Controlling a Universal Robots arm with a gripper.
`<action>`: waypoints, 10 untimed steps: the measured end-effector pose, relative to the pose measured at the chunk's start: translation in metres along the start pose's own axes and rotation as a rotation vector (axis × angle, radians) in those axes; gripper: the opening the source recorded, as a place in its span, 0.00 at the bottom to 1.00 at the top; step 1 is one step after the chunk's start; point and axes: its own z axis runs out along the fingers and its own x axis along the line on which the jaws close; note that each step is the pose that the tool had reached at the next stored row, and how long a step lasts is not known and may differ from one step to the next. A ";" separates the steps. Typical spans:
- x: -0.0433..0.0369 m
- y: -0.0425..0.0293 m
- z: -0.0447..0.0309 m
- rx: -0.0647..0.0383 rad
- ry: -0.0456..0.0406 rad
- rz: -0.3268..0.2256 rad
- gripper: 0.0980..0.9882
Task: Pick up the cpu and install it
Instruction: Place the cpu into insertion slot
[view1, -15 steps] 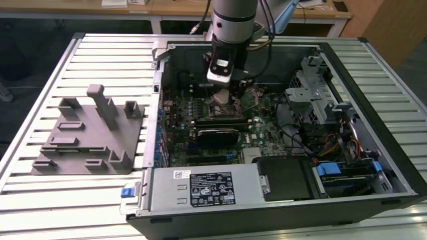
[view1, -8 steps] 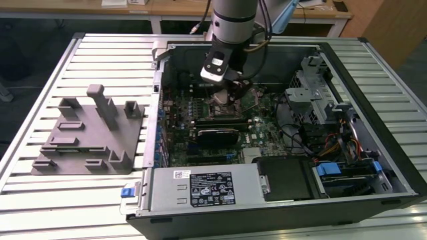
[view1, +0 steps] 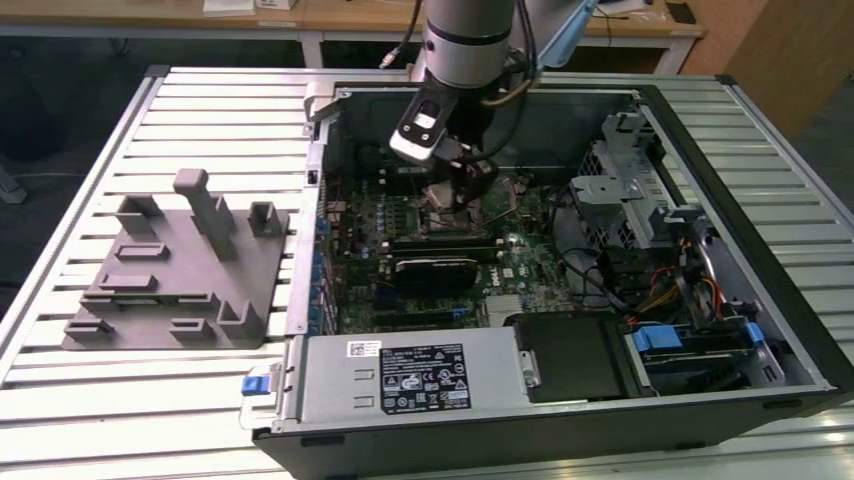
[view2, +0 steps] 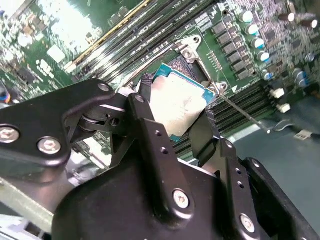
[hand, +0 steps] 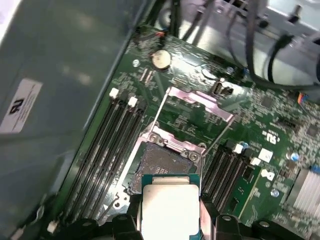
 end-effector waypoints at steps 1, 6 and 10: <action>0.0000 0.0000 0.0001 0.000 -0.0002 0.018 0.50; 0.0000 0.0000 0.0006 0.000 -0.0010 0.110 0.50; 0.0000 0.0000 0.0011 0.000 -0.0017 0.183 0.50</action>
